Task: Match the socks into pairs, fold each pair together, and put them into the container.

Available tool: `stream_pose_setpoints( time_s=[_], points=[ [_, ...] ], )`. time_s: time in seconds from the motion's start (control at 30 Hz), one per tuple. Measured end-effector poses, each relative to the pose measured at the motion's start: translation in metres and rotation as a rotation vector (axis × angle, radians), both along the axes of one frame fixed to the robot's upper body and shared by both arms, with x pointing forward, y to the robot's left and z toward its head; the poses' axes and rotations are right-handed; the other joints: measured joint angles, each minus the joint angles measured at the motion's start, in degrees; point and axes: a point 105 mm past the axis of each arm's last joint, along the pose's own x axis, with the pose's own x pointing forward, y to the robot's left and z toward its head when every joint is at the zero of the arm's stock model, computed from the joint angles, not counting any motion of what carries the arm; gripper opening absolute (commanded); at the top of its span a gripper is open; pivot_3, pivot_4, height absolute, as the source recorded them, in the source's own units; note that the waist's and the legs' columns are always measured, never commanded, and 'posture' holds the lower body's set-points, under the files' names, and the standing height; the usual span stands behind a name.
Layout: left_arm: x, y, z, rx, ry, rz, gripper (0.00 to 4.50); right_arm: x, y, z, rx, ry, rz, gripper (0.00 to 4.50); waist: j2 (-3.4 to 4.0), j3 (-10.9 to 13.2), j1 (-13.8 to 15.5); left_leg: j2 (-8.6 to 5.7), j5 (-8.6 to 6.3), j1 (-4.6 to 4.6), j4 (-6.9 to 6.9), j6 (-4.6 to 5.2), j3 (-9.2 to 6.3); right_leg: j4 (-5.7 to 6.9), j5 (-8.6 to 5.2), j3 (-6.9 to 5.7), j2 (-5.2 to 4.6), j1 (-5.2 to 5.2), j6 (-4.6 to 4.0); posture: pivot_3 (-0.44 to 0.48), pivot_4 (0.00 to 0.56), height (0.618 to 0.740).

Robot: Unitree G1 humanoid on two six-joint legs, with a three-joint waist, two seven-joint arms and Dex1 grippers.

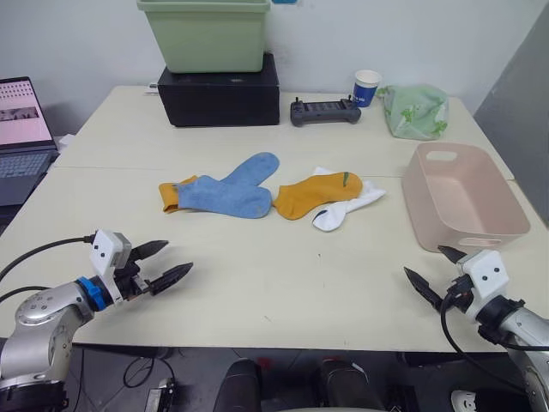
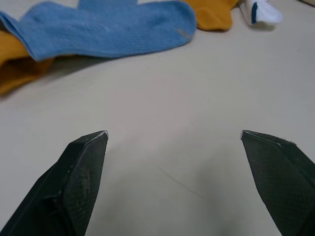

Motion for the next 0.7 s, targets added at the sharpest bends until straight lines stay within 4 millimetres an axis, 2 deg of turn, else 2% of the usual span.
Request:
stream_pose_setpoints(
  time_s=[0.23, 0.37, 0.6, 0.7],
  points=[
    [-0.001, 0.001, -0.002, -0.007, 0.008, -0.007, 4.5, 0.002, 0.005, 0.006, 0.024, -0.009, 0.021, 4.46, 0.0, 0.0, 0.0, 0.0, 0.0, 0.0, 0.0, 0.0, -0.02, 0.0, 0.01, -0.02, 0.0, 0.01, -0.02, 0.0, 0.15, 0.735],
    [-0.002, 0.0, -0.003, -0.014, 0.0, -0.011, 4.5, 0.003, 0.015, 0.015, 0.013, -0.033, 0.07, 4.46, 0.0, 0.0, 0.0, 0.0, 0.0, 0.0, 0.0, 0.0, -0.02, 0.0, 0.0, -0.01, 0.0, 0.01, -0.01, 0.0, 0.15, 0.735],
    [-0.006, 0.002, -0.002, -0.053, 0.001, 0.011, 4.5, 0.022, 0.055, 0.037, 0.025, -0.093, 0.216, 4.46, -0.02, 0.0, -0.2, 0.03, 0.0, 0.01, 0.01, 0.0, -0.03, 0.03, 0.01, -0.01, 0.01, -0.01, -0.02, 0.0, 0.15, 0.735],
    [-0.007, 0.001, 0.007, -0.063, -0.033, 0.03, 4.5, 0.038, 0.082, 0.051, 0.067, -0.137, 0.286, 4.46, -0.02, 0.0, -0.2, 0.03, 0.0, 0.01, 0.01, 0.0, -0.04, 0.05, 0.02, -0.01, 0.01, -0.01, -0.03, 0.0, 0.15, 0.735]
  ],
)
